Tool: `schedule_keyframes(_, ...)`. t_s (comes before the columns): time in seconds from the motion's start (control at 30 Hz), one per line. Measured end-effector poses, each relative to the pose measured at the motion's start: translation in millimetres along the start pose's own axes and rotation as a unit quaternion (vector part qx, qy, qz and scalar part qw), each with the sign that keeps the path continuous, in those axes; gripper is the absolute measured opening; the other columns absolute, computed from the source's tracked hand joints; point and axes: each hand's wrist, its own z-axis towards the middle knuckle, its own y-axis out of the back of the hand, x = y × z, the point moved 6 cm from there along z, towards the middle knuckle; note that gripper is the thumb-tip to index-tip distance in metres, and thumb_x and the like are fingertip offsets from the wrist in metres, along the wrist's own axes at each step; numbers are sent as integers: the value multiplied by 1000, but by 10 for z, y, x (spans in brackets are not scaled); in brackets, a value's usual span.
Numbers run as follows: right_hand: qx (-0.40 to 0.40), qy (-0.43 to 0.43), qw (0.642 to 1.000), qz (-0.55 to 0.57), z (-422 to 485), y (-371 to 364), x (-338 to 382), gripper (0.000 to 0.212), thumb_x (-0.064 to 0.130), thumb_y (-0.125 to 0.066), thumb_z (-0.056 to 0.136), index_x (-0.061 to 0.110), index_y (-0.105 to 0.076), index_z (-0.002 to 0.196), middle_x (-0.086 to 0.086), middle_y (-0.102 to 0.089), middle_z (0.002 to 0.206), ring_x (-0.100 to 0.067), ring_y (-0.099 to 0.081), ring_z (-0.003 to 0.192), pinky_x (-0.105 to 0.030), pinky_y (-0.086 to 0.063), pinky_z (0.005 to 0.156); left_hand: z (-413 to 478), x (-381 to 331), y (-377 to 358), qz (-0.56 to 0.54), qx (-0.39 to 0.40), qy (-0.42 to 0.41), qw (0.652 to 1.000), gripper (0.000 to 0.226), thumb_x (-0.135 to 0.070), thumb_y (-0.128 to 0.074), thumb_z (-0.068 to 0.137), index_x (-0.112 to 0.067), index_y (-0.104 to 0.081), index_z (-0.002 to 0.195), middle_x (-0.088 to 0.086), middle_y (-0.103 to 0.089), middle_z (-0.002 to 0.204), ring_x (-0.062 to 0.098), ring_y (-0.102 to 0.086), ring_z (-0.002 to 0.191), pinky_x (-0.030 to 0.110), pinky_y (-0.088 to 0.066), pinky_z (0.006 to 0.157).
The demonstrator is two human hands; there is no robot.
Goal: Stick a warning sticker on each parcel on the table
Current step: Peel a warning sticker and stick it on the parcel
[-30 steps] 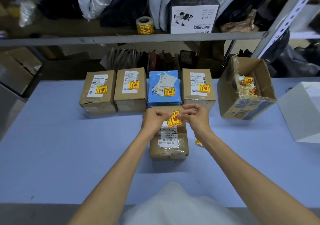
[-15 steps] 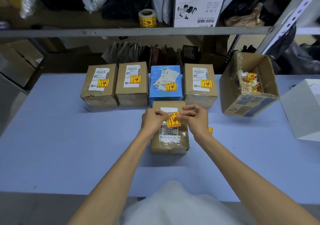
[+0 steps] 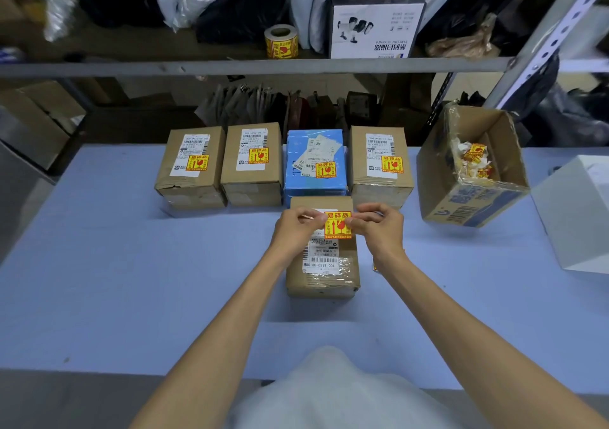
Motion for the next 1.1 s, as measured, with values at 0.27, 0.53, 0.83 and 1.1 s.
schedule_keyframes(0.27, -3, -6, 1000, -11, 13, -4, -33, 27, 1, -77, 75, 7, -62, 97, -7, -71, 82, -15, -70, 79, -17, -53, 58, 10, 29, -81, 14, -2, 20, 1000, 29, -36, -62, 91, -10, -74, 93, -3, -70, 90, 10, -58, 86, 21, -40, 65)
schedule_keyframes(0.53, -15, -3, 998, -55, 20, -8, -73, 39, 3, -83, 69, 10, -61, 100, -5, -68, 90, -18, -68, 82, -22, -55, 61, 17, 17, -92, 23, 13, 18, 999, 20, -29, -67, 88, -13, -72, 99, -2, -68, 99, 10, -60, 89, 19, -42, 64)
schedule_keyframes(0.83, -15, 40, 978, -204, 35, 2, -124, 30, 15, -81, 73, 10, -64, 98, -3, -66, 95, -16, -62, 89, -19, -44, 64, -36, 111, -171, -1, 34, 32, 999, 8, -23, -70, 85, -16, -72, 89, 1, -70, 96, 18, -66, 92, 27, -50, 76)
schedule_keyframes(1.1, 65, -54, 989, -125, 40, 51, -260, 25, 2, -70, 81, -2, -61, 104, -22, -68, 93, -22, -69, 68, -28, -55, 56, -55, 174, -82, -38, 54, 69, 995, 8, -18, -66, 89, -11, -71, 91, 3, -69, 89, 12, -63, 78, 16, -45, 55)
